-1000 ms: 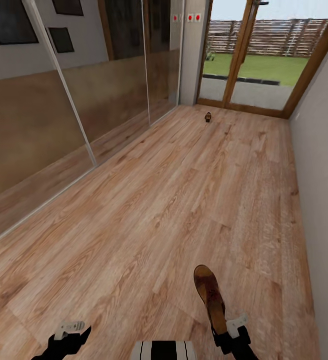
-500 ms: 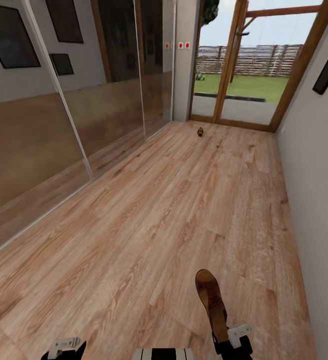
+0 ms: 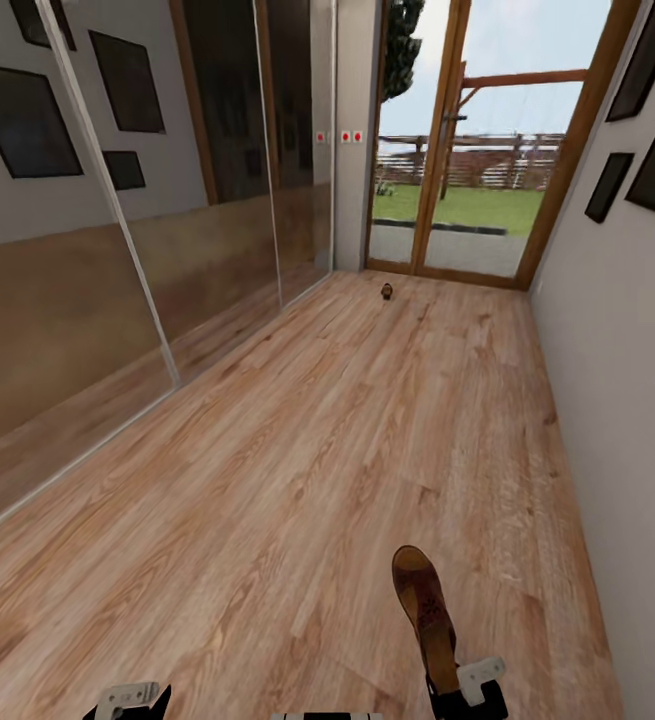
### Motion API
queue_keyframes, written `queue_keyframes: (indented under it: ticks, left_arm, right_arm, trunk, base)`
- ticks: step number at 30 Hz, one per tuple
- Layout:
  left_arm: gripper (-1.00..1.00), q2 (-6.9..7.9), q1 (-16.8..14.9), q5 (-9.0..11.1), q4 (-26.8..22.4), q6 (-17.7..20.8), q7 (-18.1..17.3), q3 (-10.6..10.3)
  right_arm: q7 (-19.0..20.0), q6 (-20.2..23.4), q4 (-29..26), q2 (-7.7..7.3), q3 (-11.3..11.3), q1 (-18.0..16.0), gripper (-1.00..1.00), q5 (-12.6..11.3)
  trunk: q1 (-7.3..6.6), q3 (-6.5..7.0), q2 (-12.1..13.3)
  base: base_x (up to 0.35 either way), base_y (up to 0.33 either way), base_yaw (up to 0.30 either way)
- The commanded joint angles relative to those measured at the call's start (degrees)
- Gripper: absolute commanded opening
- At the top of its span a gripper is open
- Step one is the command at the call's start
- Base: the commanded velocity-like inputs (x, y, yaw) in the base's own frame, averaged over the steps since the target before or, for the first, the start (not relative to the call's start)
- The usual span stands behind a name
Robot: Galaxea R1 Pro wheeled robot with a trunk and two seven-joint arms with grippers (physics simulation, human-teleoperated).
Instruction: Pick up the two gym shoes and the two sandals from the corridor floor and place them onto the hallstand (shoe rack) in the corridor, making sure they are on the rack and not on the floor. Arrange them so the two gym shoes are next to each other and the two sandals are next to each other.
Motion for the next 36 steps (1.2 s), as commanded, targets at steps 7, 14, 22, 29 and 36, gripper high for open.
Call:
queue_keyframes:
  ticks: [7, 14, 22, 29, 36]
  left_arm:
    - [1.00, 0.05, 0.0, -0.5, 0.0, -0.2, -0.3, 0.5]
    - [1.00, 0.00, 0.0, -0.5, 0.1, -0.2, -0.3, 0.5]
    - [1.00, -0.01, 0.0, -0.4, 0.4, -0.2, -0.3, 0.5]
    - [1.00, -0.01, 0.0, -0.4, 0.4, -0.2, -0.3, 0.5]
    - [1.00, -0.02, 0.0, -0.4, 0.4, -0.2, -0.3, 0.5]
  right_arm:
    - [-0.2, -0.1, 0.1, 0.15, -0.1, 0.0, -1.00, 0.3]
    - [-0.2, -0.2, 0.1, 0.26, -0.1, 0.0, -1.00, 0.3]
    - [-0.3, -0.2, 0.1, 0.29, -0.1, -0.1, -1.00, 0.3]
    - [-0.3, -0.2, 0.1, 0.29, -0.2, 0.0, -1.00, 0.3]
    - [-0.3, -0.2, 0.1, 0.21, -0.2, 0.0, -1.00, 0.4]
  trunk:
    - [-1.55, 1.84, 2.8]
    - [-3.08, 3.72, 5.6]
    - [-4.40, 5.43, 8.0]
    - [-4.40, 5.74, 8.0]
    - [-4.40, 5.76, 8.0]
  base:
    - [0.000, 0.000, -0.093]
    - [0.000, 0.000, -0.095]
    - [0.000, 0.000, -0.082]
    - [0.007, 0.000, -0.039]
    - [0.279, 0.000, -0.002]
